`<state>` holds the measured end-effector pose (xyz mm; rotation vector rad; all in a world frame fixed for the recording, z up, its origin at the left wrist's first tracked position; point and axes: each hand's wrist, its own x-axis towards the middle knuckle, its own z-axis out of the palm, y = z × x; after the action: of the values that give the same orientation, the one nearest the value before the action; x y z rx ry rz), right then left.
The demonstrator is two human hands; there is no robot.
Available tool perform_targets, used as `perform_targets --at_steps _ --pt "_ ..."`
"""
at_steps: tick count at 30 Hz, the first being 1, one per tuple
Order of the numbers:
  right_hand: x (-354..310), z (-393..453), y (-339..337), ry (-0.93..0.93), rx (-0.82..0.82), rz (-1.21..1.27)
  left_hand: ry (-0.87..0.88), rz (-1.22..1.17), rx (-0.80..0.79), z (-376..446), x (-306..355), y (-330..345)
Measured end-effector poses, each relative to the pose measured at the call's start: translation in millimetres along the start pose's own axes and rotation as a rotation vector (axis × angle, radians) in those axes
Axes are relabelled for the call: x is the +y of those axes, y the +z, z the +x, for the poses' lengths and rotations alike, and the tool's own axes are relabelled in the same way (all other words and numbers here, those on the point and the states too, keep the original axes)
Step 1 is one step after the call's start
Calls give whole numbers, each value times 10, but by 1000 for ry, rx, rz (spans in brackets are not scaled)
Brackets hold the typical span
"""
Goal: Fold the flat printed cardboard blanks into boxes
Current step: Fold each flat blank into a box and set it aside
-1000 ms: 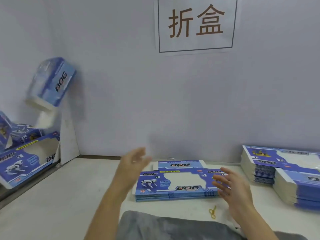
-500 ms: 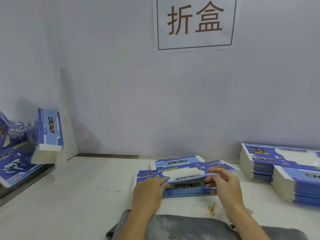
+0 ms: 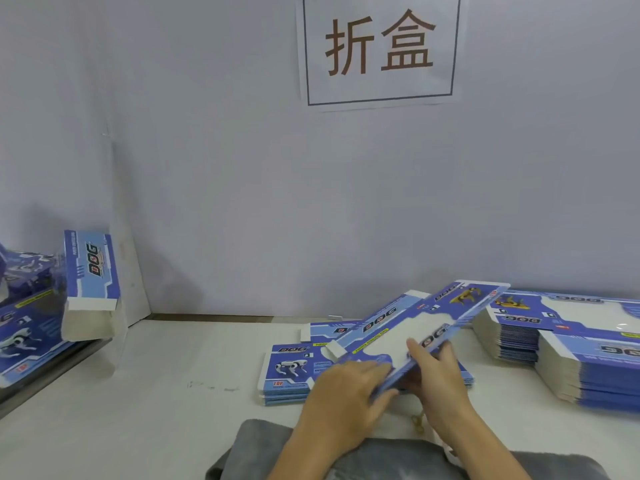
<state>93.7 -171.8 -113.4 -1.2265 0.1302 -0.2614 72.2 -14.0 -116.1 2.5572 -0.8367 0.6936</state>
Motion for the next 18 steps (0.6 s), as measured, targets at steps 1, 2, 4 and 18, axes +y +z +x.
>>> perform_targets --at_steps 1,2,4,18 --pt "4 27 -30 -4 60 -28 -4 -61 -55 3 22 3" --pt "-1 43 -54 -10 83 -34 -32 -136 -75 -4 31 -2" --pt "-49 35 -56 -28 71 -33 -118 -259 -25 -23 -4 -12" --pt "-711 -29 34 -450 8 -193 -557 -638 698 532 -142 -767"
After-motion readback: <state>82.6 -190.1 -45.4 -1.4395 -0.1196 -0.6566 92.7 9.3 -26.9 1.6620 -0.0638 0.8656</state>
